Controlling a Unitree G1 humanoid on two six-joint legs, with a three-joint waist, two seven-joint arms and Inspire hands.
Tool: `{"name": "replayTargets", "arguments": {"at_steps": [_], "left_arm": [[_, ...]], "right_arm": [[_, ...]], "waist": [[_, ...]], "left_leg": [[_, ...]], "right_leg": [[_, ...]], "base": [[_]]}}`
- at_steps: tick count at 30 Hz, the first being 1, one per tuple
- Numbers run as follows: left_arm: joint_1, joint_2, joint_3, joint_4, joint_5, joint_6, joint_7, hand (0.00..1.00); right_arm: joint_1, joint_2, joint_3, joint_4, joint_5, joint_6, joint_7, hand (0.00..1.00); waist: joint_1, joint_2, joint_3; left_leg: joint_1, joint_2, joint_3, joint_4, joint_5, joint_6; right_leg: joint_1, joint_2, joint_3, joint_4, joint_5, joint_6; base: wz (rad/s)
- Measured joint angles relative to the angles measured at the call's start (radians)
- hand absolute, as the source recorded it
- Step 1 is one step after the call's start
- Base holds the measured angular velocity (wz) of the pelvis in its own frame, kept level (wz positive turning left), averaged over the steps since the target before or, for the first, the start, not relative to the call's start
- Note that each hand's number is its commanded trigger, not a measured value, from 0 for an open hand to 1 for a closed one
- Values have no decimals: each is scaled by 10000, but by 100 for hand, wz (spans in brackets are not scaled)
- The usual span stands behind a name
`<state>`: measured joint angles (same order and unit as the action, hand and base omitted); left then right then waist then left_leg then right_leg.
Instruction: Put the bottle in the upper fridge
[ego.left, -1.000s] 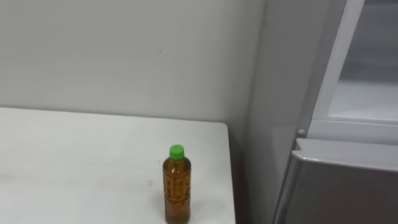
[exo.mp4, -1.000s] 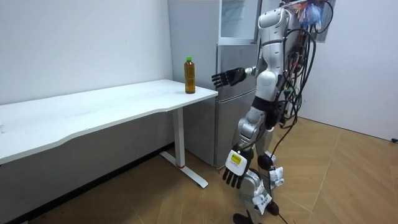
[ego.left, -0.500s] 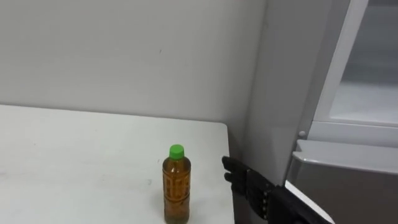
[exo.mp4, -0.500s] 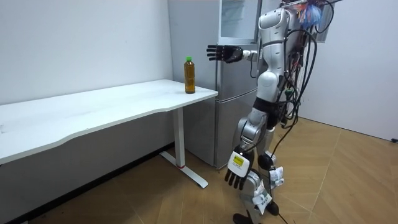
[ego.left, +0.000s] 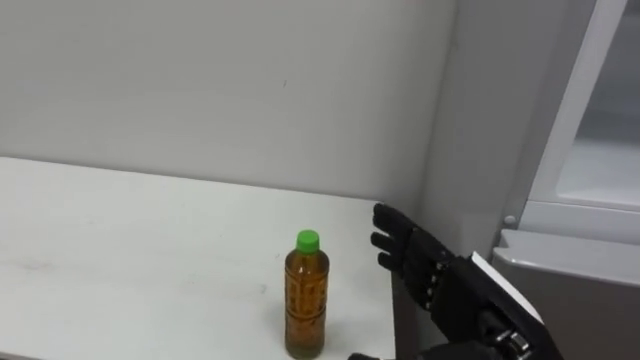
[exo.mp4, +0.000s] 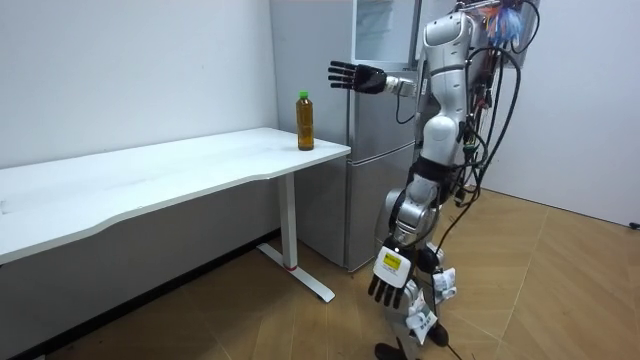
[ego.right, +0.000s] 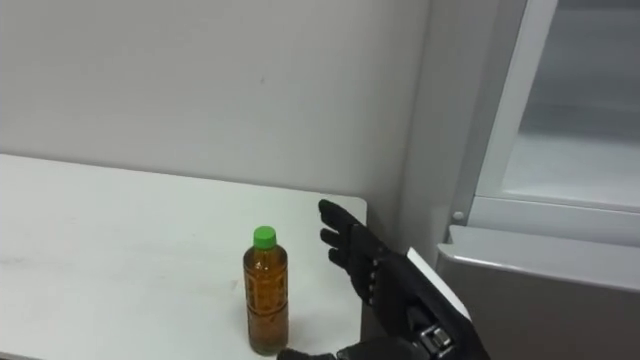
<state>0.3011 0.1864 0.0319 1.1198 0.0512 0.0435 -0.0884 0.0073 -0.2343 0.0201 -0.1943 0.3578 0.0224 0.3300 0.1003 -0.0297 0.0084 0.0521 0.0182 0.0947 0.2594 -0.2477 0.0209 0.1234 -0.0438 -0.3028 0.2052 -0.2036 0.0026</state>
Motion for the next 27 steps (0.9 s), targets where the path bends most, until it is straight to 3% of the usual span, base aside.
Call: {"name": "replayTargets", "arguments": {"at_steps": [9, 12, 15, 19, 27], "left_arm": [[1, -146, 93, 115, 11, 167, 0, 0], [21, -161, 343, 129, 18, 241, -1, 0], [13, -167, 356, 91, 18, 347, -2, 0], [35, -169, 325, 26, 10, 464, 0, 0], [10, -176, 223, -16, 6, 636, 66, 0]], "right_arm": [[-961, -61, 25, 1188, 987, -16, -1665, 0], [-1304, 82, 45, 1724, 1036, -16, -2178, 0], [-1507, 306, 84, 1941, 1007, -16, -2672, 0], [-2015, 332, 568, 2820, 950, -56, -3377, 0], [-2102, 360, 1548, 3559, 678, -58, -4840, 0]], "waist": [[426, 17, -10], [697, 26, -7], [732, 68, -8], [763, 113, 11], [998, 69, -18]], "left_leg": [[-59, -149, -443, 1, 58, 41], [-62, -156, -444, -1, 61, 44], [-131, -171, -555, 38, 61, 44], [-170, -174, -677, 94, 62, 41], [-244, -304, -998, 96, 127, 36]], "right_leg": [[114, -71, -289, -42, -10, 13], [121, -76, -320, -43, -11, 18], [152, -97, -552, -38, -14, 23], [193, -94, -669, -40, -19, 31], [241, -165, -1106, -37, -40, 64]], "base": [[11], [4], [15], [11], [11]]}}
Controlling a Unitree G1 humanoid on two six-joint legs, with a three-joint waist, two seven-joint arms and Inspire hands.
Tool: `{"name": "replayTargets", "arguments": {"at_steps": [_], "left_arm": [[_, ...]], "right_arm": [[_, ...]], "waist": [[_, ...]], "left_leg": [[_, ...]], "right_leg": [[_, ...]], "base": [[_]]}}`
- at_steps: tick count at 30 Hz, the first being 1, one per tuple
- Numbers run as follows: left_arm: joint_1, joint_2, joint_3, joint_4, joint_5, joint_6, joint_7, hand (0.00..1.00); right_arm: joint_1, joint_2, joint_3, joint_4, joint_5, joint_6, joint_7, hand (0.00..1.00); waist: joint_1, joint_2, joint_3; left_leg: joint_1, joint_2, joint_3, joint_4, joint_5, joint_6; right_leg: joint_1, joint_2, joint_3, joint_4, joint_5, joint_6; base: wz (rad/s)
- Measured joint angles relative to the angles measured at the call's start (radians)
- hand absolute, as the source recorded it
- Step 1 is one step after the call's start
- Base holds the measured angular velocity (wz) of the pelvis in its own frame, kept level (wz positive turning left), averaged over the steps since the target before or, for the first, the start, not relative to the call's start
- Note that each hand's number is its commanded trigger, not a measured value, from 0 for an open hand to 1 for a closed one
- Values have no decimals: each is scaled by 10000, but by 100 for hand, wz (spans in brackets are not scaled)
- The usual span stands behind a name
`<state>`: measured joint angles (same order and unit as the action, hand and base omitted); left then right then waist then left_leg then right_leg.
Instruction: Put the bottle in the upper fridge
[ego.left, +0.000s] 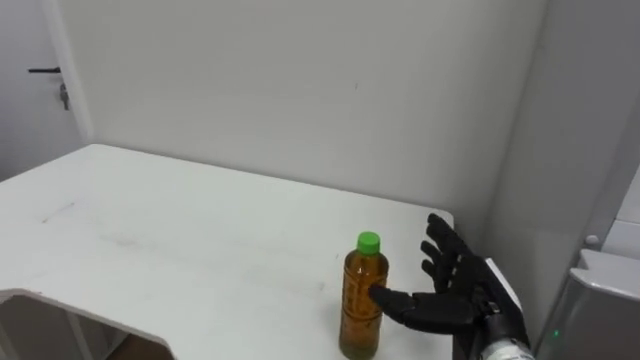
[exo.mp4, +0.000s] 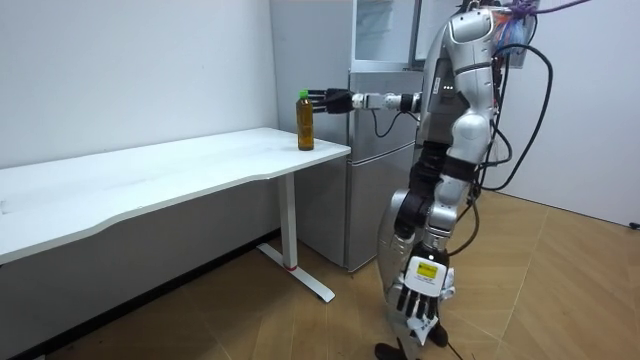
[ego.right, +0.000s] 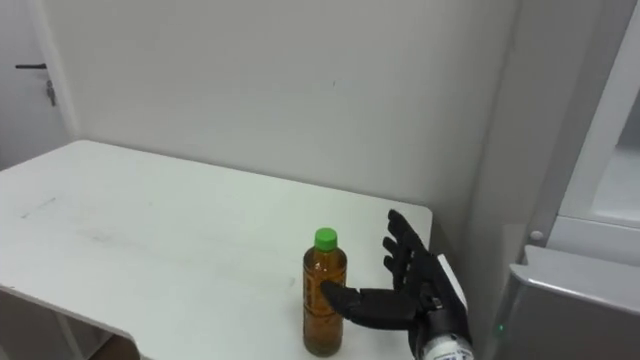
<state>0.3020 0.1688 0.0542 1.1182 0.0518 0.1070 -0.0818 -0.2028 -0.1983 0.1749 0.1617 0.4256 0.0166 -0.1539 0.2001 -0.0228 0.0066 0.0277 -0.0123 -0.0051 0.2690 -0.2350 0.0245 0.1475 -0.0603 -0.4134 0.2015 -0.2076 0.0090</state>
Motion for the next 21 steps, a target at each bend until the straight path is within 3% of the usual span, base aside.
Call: {"name": "replayTargets", "arguments": {"at_steps": [10, 13, 21], "left_arm": [[166, -38, -191, -238, -9, 469, 0, 0], [244, -50, -448, -389, -18, 493, 0, 0], [234, -46, -675, -383, -30, 575, 0, 0]], "right_arm": [[-437, 63, 511, 807, -372, 45, -768, 0], [-608, 75, 765, 1788, -372, 66, -945, 0], [-608, 131, 884, 2465, -342, 79, -1119, 0]], "waist": [[281, 56, 38], [325, 58, 40], [537, 101, 62]], "left_leg": [[7, -165, -281, 3, 68, 92], [-17, -192, -280, 16, 90, 126], [-63, -225, -312, 20, 102, 148]], "right_leg": [[134, -145, -133, 12, -87, 121], [131, -189, -174, 28, -90, 128], [109, -237, -296, 30, -99, 148]], "base": [[10], [3], [1]]}}
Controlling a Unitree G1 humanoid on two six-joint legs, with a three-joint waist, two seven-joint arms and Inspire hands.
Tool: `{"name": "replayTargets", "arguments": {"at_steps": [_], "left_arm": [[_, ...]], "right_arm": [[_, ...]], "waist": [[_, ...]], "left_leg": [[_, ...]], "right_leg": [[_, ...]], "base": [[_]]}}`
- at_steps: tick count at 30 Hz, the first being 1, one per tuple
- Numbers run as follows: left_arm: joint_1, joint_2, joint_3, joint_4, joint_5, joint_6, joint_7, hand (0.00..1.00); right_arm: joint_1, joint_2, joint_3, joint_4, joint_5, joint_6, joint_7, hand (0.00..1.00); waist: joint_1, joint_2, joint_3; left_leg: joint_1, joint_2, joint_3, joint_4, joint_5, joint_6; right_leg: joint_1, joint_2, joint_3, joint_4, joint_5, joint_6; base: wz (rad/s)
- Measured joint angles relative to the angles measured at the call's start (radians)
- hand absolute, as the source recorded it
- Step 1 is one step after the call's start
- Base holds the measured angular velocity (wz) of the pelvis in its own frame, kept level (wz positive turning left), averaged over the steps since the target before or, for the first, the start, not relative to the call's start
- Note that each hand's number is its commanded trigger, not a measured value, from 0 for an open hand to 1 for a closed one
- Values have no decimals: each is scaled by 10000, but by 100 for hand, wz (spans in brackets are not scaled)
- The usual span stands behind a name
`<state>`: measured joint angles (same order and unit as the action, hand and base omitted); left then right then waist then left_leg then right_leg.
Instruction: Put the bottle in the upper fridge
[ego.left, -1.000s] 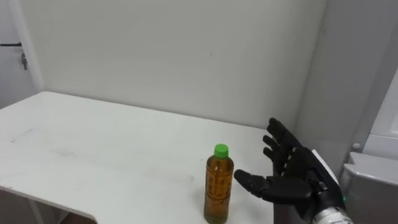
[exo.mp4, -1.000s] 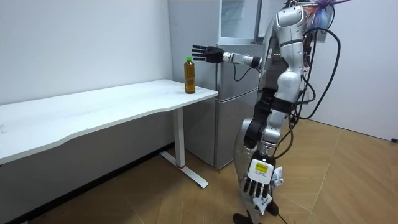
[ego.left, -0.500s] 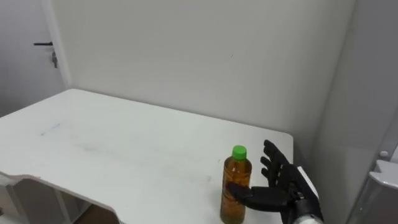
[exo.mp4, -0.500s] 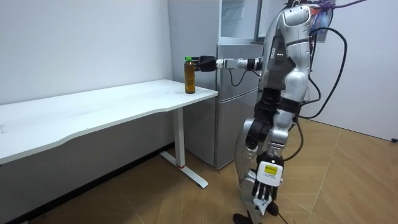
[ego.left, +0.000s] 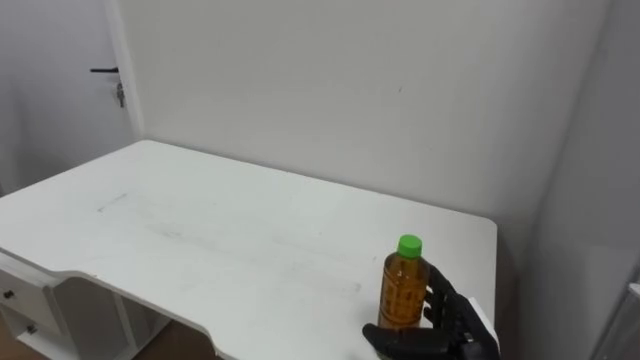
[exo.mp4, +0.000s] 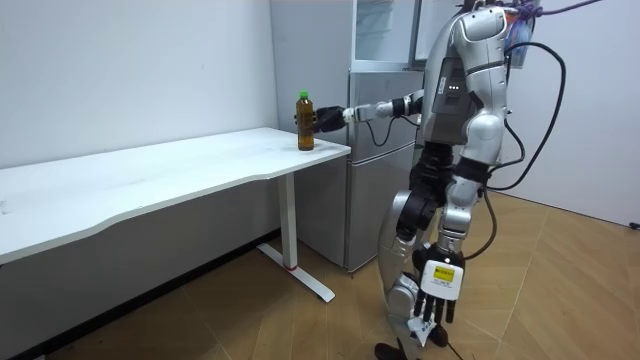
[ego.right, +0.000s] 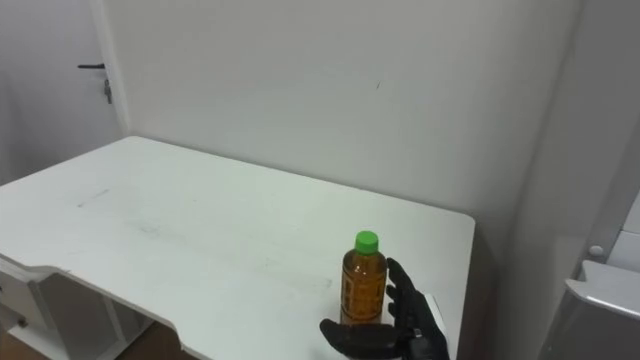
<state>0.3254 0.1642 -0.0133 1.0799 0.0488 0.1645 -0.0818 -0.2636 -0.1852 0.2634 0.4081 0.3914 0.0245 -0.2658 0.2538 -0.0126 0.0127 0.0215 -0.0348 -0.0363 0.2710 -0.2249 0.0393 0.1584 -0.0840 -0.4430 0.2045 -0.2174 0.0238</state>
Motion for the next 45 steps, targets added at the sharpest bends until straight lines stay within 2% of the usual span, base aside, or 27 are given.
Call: {"name": "replayTargets", "arguments": {"at_steps": [4, 14, 20, 22, 24, 26, 28, 30, 31, 36, 41, 43, 45], "left_arm": [[80, -6, -9, 1, 8, 9, -1, 0], [297, 0, 5, -16, -27, 7, 1, 0], [368, 21, 25, -10, -357, -146, 1, 0], [375, 36, 81, -23, -415, -299, -1, 0], [389, 49, 76, -23, -602, -387, -3, 0], [406, 53, 67, -36, -798, -446, -23, 0], [359, 96, 66, -132, -1005, -586, -66, 0], [357, 168, 62, -298, -1257, -681, -66, 0], [351, 216, 53, -385, -1454, -736, -63, 0], [-2, 291, -9, -477, -1724, -834, -3, 0], [-155, 291, -48, -467, -1734, -989, -5, 0], [-408, 374, -306, -449, -1755, -1026, -3, 0], [-473, 431, -437, -462, -1755, -1059, -3, 0]], "right_arm": [[-1, -15, -3, 184, -14, 0, -227, 0], [-120, -109, -3, 836, 507, -72, -299, 0], [-121, -251, -48, 907, 1150, -267, -294, 0], [-126, -404, -190, 907, 1211, -374, -312, 0], [-219, -551, -190, 913, 1228, -449, -337, 0], [-444, -602, -214, 1043, 1212, -467, -376, 0], [-1091, -661, -252, 1741, 1486, -690, -368, 0], [-1487, -705, -438, 2170, 1797, -729, -375, 0], [-1638, -784, -495, 2333, 1986, -778, -371, 0], [-2328, -976, -743, 2861, 1916, -1027, -407, 0], [-2653, -1063, -887, 3180, 1836, -1075, -407, 0], [-2917, -1308, -878, 3453, 1855, -1110, -361, 0], [-3101, -1335, -878, 3693, 1855, -1110, -368, 0]], "waist": [[24, -29, -30], [27, 11, -25], [8, 142, 1], [12, 155, -19], [33, 223, 6], [20, 303, -4], [-12, 403, 0], [7, 395, 1], [9, 361, -4], [26, 192, 69], [159, 144, 91], [301, 104, 130], [334, 50, 164]], "left_leg": [[-83, -106, -230, 17, 11, 16], [-192, -149, -459, 105, 32, 39], [-345, -168, -558, 273, 30, 38], [-667, -191, -679, 450, 28, 38], [-862, -180, -693, 603, 28, 38], [-1081, -189, -728, 742, 34, 47], [-1479, -196, -726, 912, 89, 61], [-1731, -228, -731, 951, 163, 72], [-1887, -255, -739, 951, 230, 82], [-2642, -300, -719, 1056, 441, 79], [-2911, -288, -687, 1081, 452, 72], [-2991, -288, -637, 1070, 486, 59], [-3005, -288, -635, 1065, 486, 59]], "right_leg": [[3, -31, -172, -4, -20, 32], [36, -59, -361, -5, -37, 60], [19, -64, -495, 6, -38, 62], [-193, -59, -527, 54, -41, 59], [-376, -73, -512, 198, -42, 55], [-563, -109, -538, 330, -48, 45], [-989, -205, -542, 604, -77, -4], [-1268, -230, -531, 730, -112, -55], [-1451, -333, -531, 811, -135, -63], [-2352, -386, -452, 1256, -196, -139], [-2700, -445, -372, 1420, -223, -167], [-2848, -506, -383, 1481, -225, -183], [-2855, -510, -394, 1476, -233, -189]], "base": [[14], [8], [6], [17], [5], [4], [0], [2], [5], [3], [-5], [0], [0]]}}
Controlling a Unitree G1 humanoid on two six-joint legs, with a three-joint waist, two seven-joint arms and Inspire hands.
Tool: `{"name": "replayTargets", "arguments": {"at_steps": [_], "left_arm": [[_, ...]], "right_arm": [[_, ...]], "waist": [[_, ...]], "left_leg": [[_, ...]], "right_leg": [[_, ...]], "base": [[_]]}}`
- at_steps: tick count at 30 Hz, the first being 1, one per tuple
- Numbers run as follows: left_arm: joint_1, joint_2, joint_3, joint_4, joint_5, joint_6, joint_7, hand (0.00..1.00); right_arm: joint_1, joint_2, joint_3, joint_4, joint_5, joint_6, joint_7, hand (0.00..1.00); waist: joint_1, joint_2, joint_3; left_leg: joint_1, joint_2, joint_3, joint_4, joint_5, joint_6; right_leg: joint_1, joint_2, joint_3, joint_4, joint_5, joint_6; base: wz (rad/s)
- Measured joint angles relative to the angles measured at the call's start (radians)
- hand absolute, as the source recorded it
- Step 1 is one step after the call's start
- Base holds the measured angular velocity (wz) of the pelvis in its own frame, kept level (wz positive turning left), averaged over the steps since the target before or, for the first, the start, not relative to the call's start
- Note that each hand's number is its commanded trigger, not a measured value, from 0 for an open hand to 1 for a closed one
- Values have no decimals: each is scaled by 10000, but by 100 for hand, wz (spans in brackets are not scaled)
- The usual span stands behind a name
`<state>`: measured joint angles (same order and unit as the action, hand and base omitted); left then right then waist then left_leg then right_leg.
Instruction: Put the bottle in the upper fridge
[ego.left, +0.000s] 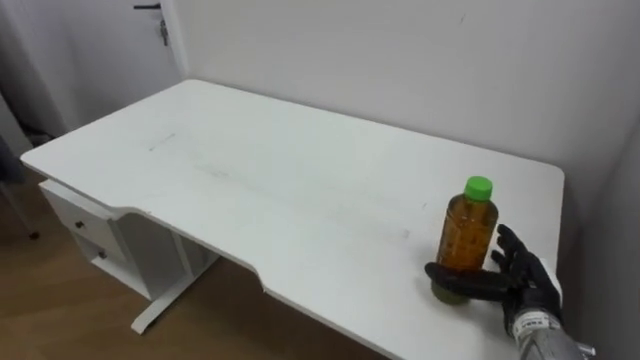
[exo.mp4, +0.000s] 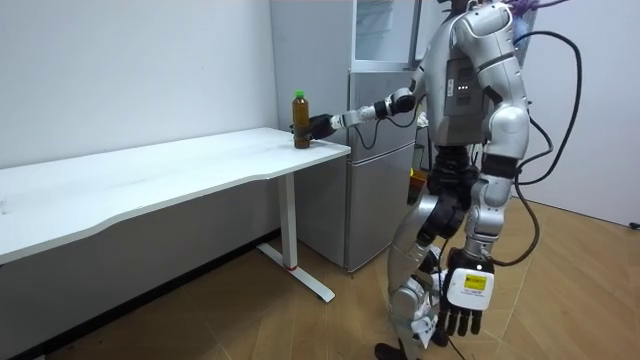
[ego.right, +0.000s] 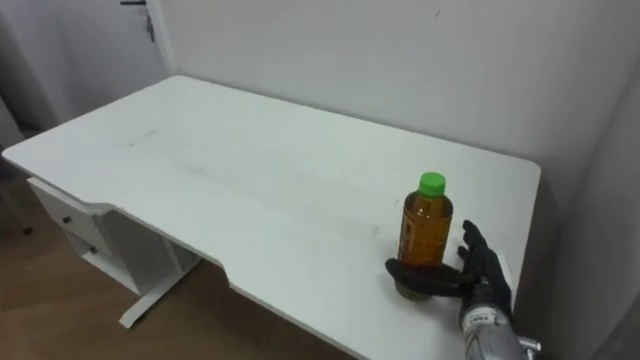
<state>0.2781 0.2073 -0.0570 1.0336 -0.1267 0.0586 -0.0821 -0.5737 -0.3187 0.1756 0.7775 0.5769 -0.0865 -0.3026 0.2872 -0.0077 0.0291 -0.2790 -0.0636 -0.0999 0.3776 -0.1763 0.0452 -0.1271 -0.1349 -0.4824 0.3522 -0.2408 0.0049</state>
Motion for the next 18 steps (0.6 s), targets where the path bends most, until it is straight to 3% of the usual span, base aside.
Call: {"name": "replayTargets", "arguments": {"at_steps": [8, 13, 15, 18], "left_arm": [[-78, 99, -257, 23, -14, -45, -2, 0], [-73, 189, -279, 77, -543, -240, -60, 0], [-73, 256, -278, 78, -586, -285, -61, 0], [-66, 337, -279, 94, -590, -293, -60, 0]], "right_arm": [[-470, -86, 1, 385, -5, -26, -28, 0], [-557, -368, 9, 419, 73, -31, 120, 0], [-561, -425, 10, 419, 70, -33, 131, 0], [-563, -445, 10, 456, 70, -34, 214, 0]], "waist": [[19, -135, 66], [141, -172, 74], [219, -249, 55], [229, -348, 96]], "left_leg": [[-137, -10, 12, -18, -2, 1], [-328, -14, 23, 2, -2, 1], [-422, -2, 49, 28, -2, 1], [-447, -6, 46, 54, -2, 1]], "right_leg": [[-166, -22, -7, -5, 3, 2], [-370, -26, 13, 88, 1, 0], [-473, -28, 38, 118, -1, -4], [-491, -16, 36, 143, -1, -4]], "base": [[0], [-1], [-2], [0]]}}
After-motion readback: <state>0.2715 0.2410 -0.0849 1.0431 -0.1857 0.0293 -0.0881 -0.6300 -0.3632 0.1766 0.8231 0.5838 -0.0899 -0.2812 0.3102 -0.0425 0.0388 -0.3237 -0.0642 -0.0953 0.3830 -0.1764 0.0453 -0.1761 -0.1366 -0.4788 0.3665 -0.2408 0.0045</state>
